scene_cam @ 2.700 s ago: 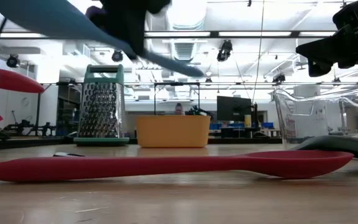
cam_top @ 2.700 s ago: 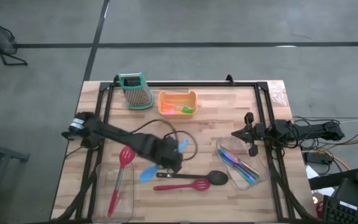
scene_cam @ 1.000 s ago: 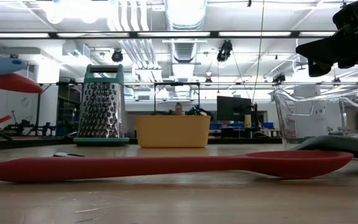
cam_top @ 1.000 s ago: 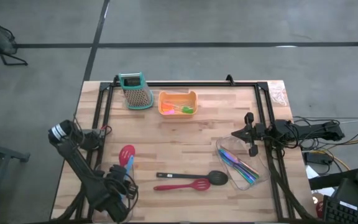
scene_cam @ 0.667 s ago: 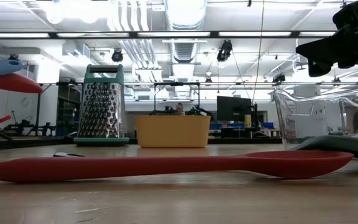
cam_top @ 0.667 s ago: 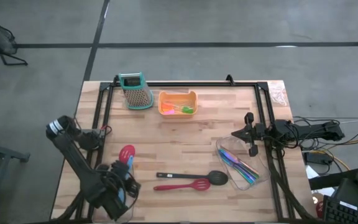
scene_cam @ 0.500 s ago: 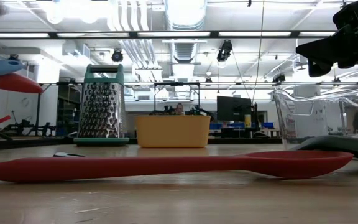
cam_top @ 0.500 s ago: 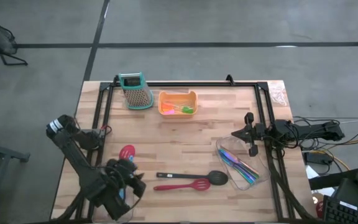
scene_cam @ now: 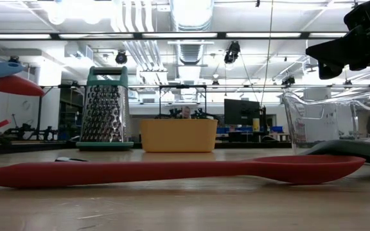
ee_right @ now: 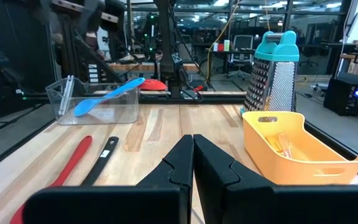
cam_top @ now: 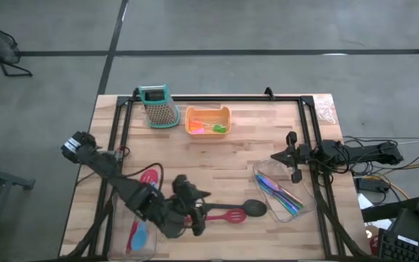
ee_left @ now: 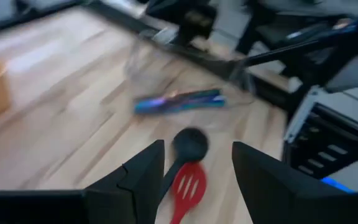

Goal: Pick & Place Kitchen Items
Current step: Put the red serving spoon into the bottom transparent bin

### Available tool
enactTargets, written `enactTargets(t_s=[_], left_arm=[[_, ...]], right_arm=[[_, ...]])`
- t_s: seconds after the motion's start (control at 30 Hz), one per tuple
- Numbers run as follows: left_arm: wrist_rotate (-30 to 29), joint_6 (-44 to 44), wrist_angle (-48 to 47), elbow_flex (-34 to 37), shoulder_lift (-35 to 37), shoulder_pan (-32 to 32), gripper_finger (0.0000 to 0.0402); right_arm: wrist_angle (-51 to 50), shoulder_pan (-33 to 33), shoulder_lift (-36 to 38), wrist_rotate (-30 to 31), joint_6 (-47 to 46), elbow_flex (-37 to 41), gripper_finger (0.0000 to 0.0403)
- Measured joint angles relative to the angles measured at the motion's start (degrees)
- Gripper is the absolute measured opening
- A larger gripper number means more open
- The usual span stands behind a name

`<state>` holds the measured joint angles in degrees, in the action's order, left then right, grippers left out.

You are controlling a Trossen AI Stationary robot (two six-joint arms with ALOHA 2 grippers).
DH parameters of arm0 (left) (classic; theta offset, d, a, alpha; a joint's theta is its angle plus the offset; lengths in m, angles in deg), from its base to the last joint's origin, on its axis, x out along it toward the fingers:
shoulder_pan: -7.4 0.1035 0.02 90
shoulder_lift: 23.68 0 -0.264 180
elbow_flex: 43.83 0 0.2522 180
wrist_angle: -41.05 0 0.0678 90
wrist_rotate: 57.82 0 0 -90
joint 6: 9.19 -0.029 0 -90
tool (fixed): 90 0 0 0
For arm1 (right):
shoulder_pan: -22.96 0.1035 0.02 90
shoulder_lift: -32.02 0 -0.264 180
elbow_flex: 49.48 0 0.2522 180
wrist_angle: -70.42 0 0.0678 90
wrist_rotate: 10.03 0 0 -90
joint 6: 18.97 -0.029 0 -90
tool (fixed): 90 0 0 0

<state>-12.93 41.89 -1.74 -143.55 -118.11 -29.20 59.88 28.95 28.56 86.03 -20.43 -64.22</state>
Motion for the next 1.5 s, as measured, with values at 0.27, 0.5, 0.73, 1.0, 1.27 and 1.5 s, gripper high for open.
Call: enactTargets(t_s=[0.27, 0.5, 0.73, 1.0, 1.27, 1.5], left_arm=[[5.0, -7.8, 6.6, 0.0, -3.2, 3.8, 0.0195], [8.2, -7.5, 8.5, 0.0, -7.3, 5.1, 0.0195], [10.3, -6.3, 9.1, -0.1, -9.1, 5.9, 0.0195], [10.6, -6.1, 9.4, -0.1, -9.1, 5.9, 0.0195], [10.6, -6.1, 9.4, 0.0, -9.1, 6.1, 0.0195], [10.6, -5.7, 9.4, 0.0, -9.1, 6.1, 0.0195]], right_arm=[[0.0, 0.0, 0.0, 0.0, 0.1, 0.0, 0.0008], [0.0, 0.0, 0.0, 0.0, 0.0, 0.0, 0.0008], [0.0, 0.0, 0.0, 0.0, 0.1, 0.0, 0.0008], [0.0, 0.0, 0.0, 0.0, 0.0, 0.0, 0.0008], [0.0, 0.0, 0.0, 0.0, 0.0, 0.0, 0.0008], [0.0, 0.0, 0.0, 0.0, 0.0, 0.0, 0.0008]])
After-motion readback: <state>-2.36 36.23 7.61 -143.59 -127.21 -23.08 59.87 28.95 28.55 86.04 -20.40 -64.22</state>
